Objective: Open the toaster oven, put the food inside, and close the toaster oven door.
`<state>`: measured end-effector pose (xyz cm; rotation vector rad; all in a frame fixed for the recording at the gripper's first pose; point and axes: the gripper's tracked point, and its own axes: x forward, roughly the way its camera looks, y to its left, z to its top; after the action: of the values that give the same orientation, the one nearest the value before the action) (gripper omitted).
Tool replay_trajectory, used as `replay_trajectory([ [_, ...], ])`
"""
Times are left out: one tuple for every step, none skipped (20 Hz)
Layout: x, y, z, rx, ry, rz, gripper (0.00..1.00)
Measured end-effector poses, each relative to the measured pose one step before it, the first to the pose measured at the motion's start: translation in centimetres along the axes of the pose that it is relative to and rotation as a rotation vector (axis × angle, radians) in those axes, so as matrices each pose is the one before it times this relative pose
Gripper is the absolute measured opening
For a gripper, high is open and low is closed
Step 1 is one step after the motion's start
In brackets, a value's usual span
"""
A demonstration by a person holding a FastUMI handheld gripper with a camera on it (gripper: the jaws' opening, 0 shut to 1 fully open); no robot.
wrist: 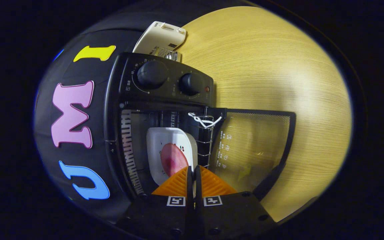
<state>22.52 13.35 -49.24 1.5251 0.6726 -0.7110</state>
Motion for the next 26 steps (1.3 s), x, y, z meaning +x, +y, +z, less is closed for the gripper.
replay_trajectory([
  [0.464, 0.082, 0.065, 0.01098, -0.01200, -0.00852, 0.05],
  [0.266, 0.147, 0.105, 0.00961, -0.01673, -0.00324, 0.05],
  [0.378, 0.391, 0.044, 0.01113, -0.01128, 0.00653, 0.05],
  [0.197, 0.240, -0.045, 0.00844, -0.00238, 0.00765, 0.05],
  [0.209, 0.266, -0.076, 0.00520, 0.00363, 0.01452, 0.05],
  [0.116, 0.177, -0.228, 0.00175, 0.00785, 0.01334, 0.08],
  [-0.008, 0.195, -0.111, 0.00534, 0.00915, 0.01592, 0.08],
  [0.113, 0.007, -0.330, 0.00281, 0.01049, 0.00354, 0.12],
  [-0.246, 0.059, -0.359, 0.00106, 0.01601, 0.01056, 0.13],
  [-0.410, 0.269, -0.257, 0.00066, 0.01340, 0.00376, 0.23],
  [-0.310, 0.120, -0.128, 0.00380, 0.01122, -0.00179, 0.37],
  [-0.474, 0.123, -0.249, 0.00447, 0.01203, -0.00146, 0.50],
  [-0.345, 0.292, -0.035, 0.00144, 0.01185, 0.00329, 0.58],
  [-0.441, -0.556, -0.245, -0.00787, 0.01092, -0.02561, 0.79],
  [-0.361, -0.263, -0.236, -0.00953, 0.01410, -0.01250, 0.93],
  [-0.457, -0.105, -0.234, -0.01298, 0.01579, -0.00133, 0.97],
  [-0.545, 0.021, -0.268, -0.01931, 0.01135, 0.00571, 0.97],
  [-0.560, 0.103, -0.374, -0.02859, 0.01505, 0.01003, 0.99],
  [-0.744, 0.101, -0.472, -0.05294, 0.02234, 0.01479, 0.99],
  [-0.981, 0.165, -0.418, -0.06819, 0.01623, 0.02101, 0.99],
  [-0.943, 0.093, -0.265, -0.07833, 0.01376, 0.01527, 0.99],
  [-1.079, 0.181, -0.511, -0.07469, 0.01588, 0.02313, 0.99],
  [-1.063, 0.315, -0.604, -0.06309, 0.02616, 0.02750, 0.99],
  [-1.101, 0.396, -0.850, -0.05360, 0.03022, 0.03099, 0.98],
  [-0.992, 0.237, -0.643, -0.05419, 0.02616, 0.02047, 0.99],
  [-0.983, -0.036, -0.568, -0.06338, 0.01717, 0.01040, 0.98],
])
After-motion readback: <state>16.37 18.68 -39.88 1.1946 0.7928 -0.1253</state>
